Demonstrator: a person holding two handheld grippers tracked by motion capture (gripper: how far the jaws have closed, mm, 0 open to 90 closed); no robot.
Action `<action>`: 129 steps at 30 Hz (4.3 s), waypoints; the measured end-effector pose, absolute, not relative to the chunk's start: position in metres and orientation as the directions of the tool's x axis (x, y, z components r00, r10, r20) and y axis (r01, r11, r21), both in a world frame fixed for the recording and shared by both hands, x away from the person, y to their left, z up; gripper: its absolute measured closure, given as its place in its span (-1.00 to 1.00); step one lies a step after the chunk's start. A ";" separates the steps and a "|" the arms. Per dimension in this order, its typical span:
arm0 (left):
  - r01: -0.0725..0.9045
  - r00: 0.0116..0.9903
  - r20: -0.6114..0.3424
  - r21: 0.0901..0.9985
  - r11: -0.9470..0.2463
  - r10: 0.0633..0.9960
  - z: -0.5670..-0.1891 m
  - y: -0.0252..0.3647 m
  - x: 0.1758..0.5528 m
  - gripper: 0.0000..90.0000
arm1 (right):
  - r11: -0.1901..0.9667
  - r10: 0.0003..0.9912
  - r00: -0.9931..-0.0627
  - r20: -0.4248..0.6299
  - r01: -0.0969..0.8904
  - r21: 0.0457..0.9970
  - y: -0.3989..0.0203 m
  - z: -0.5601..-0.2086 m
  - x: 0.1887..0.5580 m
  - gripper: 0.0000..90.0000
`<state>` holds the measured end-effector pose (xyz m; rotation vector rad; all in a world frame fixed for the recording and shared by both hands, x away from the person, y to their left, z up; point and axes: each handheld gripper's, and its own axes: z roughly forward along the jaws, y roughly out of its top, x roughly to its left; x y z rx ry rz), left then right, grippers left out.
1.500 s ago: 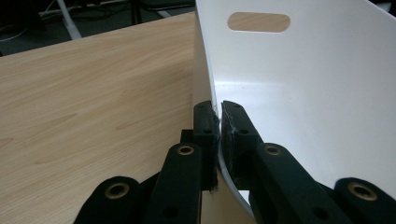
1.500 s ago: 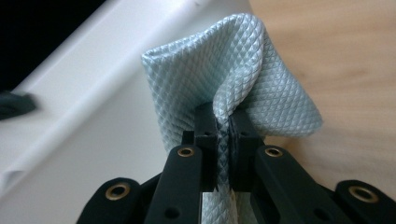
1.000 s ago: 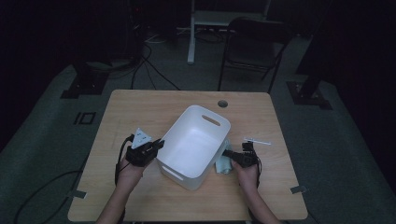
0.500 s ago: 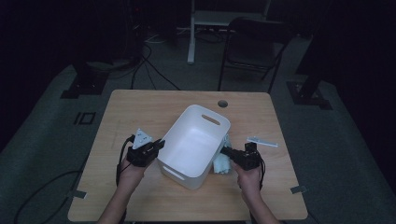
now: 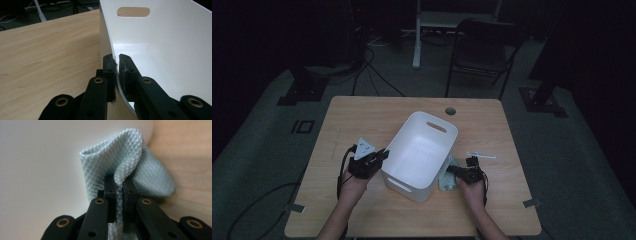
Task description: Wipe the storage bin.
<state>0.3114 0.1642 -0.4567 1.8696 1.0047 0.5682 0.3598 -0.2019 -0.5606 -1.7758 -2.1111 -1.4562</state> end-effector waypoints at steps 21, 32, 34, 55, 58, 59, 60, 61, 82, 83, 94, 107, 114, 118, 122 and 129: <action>0.405 0.561 -0.014 0.876 -0.260 0.828 -0.457 0.159 0.310 0.88 | -0.081 0.662 -0.528 0.532 0.655 0.751 -0.193 -0.494 0.309 0.88; 0.408 0.561 -0.017 0.876 -0.258 0.827 -0.457 0.159 0.310 0.86 | -0.018 0.748 -0.415 0.519 0.768 0.640 -0.194 -0.550 0.337 0.88; 0.412 0.558 -0.027 0.877 -0.249 0.829 -0.457 0.160 0.311 0.86 | -0.022 0.748 -0.394 0.534 0.790 0.613 -0.193 -0.561 0.342 0.88; 0.410 0.529 0.008 0.873 -0.264 0.849 -0.457 0.151 0.308 0.93 | -0.024 0.611 -0.592 0.526 0.650 0.760 -0.187 -0.487 0.281 0.88; 0.409 0.532 0.004 0.874 -0.262 0.847 -0.457 0.151 0.308 0.92 | -0.019 0.630 -0.576 0.521 0.658 0.752 -0.187 -0.495 0.285 0.88; 0.410 0.532 0.000 0.875 -0.258 0.847 -0.457 0.151 0.308 0.92 | -0.020 0.638 -0.564 0.524 0.668 0.743 -0.188 -0.498 0.287 0.88; 0.409 0.534 0.002 0.875 -0.260 0.846 -0.457 0.151 0.308 0.92 | -0.021 0.644 -0.554 0.528 0.677 0.736 -0.188 -0.502 0.289 0.88; 0.408 0.535 0.002 0.875 -0.261 0.845 -0.457 0.150 0.308 0.92 | -0.017 0.651 -0.549 0.524 0.680 0.733 -0.189 -0.505 0.291 0.88; 0.418 0.475 0.013 0.877 -0.239 0.880 -0.458 0.145 0.307 0.93 | -0.024 0.663 -0.475 0.578 0.759 0.651 -0.187 -0.530 0.292 0.88; 0.419 0.473 0.013 0.877 -0.238 0.881 -0.458 0.144 0.307 0.93 | -0.022 0.646 -0.497 0.579 0.746 0.665 -0.186 -0.525 0.287 0.88; 0.421 0.489 0.004 0.875 -0.240 0.873 -0.458 0.143 0.306 0.94 | -0.001 0.620 -0.631 0.467 0.594 0.805 -0.168 -0.491 0.238 0.87; 0.421 0.478 0.001 0.878 -0.230 0.878 -0.459 0.142 0.304 0.92 | 0.028 0.730 -0.480 0.487 0.733 0.680 -0.173 -0.546 0.275 0.88; 0.423 0.438 -0.010 0.885 -0.197 0.899 -0.461 0.140 0.303 0.94 | 0.012 0.717 -0.439 0.541 0.784 0.621 -0.173 -0.554 0.276 0.88; 0.420 0.434 -0.002 0.885 -0.201 0.901 -0.461 0.140 0.303 0.94 | -0.001 0.652 -0.507 0.564 0.743 0.669 -0.173 -0.531 0.256 0.88; 0.421 0.433 0.000 0.884 -0.202 0.901 -0.461 0.139 0.303 0.94 | -0.003 0.594 -0.586 0.551 0.684 0.730 -0.168 -0.503 0.234 0.88; 0.418 0.446 0.001 0.884 -0.210 0.895 -0.461 0.140 0.303 0.94 | 0.011 0.556 -0.646 0.523 0.635 0.772 -0.161 -0.489 0.225 0.85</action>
